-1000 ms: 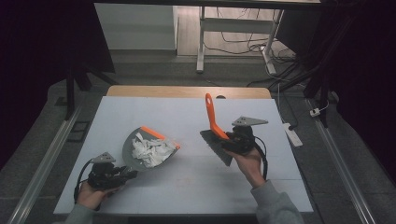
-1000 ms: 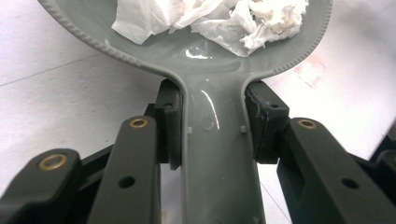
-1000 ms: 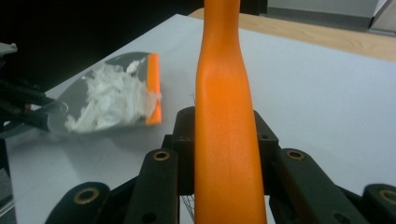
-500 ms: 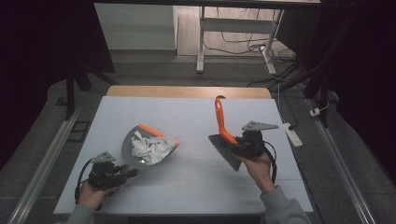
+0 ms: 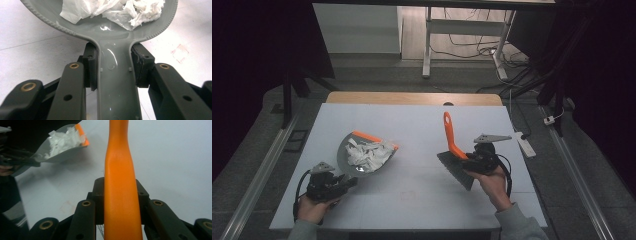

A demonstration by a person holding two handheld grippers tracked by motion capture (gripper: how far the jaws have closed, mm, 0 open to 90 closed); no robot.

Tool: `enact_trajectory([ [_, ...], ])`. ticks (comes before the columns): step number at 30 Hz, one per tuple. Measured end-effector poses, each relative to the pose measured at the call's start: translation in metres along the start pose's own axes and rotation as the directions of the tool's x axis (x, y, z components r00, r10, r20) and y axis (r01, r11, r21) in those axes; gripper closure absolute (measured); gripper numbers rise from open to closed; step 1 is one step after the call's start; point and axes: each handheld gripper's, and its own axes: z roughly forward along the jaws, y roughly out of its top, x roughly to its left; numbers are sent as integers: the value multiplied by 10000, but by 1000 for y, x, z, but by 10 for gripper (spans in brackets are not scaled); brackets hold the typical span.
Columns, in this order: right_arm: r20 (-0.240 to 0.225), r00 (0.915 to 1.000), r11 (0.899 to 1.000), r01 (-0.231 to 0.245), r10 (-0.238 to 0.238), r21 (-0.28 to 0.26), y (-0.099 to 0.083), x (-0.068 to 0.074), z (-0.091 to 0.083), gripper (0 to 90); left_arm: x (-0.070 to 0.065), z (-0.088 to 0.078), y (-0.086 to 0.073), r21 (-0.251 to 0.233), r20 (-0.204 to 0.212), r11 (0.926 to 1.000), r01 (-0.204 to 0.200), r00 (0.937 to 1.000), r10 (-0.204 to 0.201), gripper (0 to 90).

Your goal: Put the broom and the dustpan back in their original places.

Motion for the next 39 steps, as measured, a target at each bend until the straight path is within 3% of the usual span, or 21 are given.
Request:
enact_trajectory([
  [5, -232, 9994, 9992, -251, 259, 317, -5, -5, 1, 706, -3, 3, 1, -112, -323, 9992, 378, 9987, -382, 616],
  [13, -157, 9983, 9947, -548, 563, 869, -14, -14, 7, 706, -5, 7, 1, -208, -694, 9973, 703, 9950, -715, 616],
  [22, -50, 9963, 9902, -842, 853, 1118, -23, -20, 7, 705, -4, 9, -1, -354, -1023, 9944, 997, 9894, -1028, 616],
  [31, 87, 9911, 9799, -1327, 1329, 1486, -32, -27, 7, 705, -1, 17, -1, -355, -1537, 9889, 1446, 9769, -1484, 616],
  [39, 367, 9863, 9673, -1648, 1608, 1930, -40, -37, 17, 706, 3, 26, 1, -167, -1655, 9874, 1571, 9735, -1577, 615],
])
